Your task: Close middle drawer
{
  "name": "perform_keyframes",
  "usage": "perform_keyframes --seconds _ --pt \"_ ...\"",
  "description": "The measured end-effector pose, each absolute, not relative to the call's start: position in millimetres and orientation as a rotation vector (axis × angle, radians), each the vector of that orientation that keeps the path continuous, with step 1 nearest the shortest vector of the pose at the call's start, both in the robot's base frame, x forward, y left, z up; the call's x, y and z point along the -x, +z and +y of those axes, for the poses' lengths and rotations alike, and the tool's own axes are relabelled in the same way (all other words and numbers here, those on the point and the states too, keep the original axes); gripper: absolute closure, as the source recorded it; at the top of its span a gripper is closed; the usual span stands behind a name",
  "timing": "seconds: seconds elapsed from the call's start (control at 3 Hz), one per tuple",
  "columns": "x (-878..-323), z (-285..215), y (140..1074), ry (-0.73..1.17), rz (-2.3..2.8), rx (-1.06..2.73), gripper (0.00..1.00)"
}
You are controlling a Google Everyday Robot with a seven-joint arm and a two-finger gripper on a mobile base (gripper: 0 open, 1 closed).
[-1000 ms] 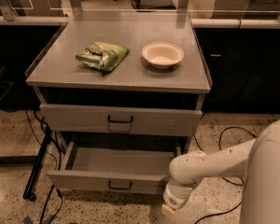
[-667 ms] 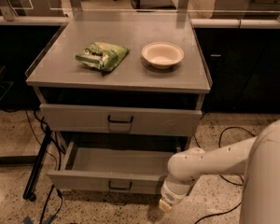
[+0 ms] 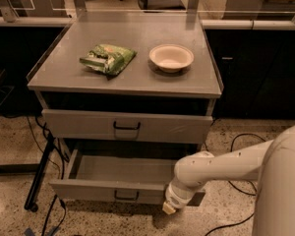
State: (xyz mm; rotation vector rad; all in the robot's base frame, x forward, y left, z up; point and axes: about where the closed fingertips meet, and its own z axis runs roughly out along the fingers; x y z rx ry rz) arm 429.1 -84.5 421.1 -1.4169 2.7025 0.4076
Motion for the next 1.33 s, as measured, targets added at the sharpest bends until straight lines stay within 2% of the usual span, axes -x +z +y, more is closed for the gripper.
perform_keyframes --seconds 1.0,1.33 --pt "-457 -52 410 0.356 2.648 1.459 1.0" --pt "-459 -50 409 0.355 2.646 1.464 0.89"
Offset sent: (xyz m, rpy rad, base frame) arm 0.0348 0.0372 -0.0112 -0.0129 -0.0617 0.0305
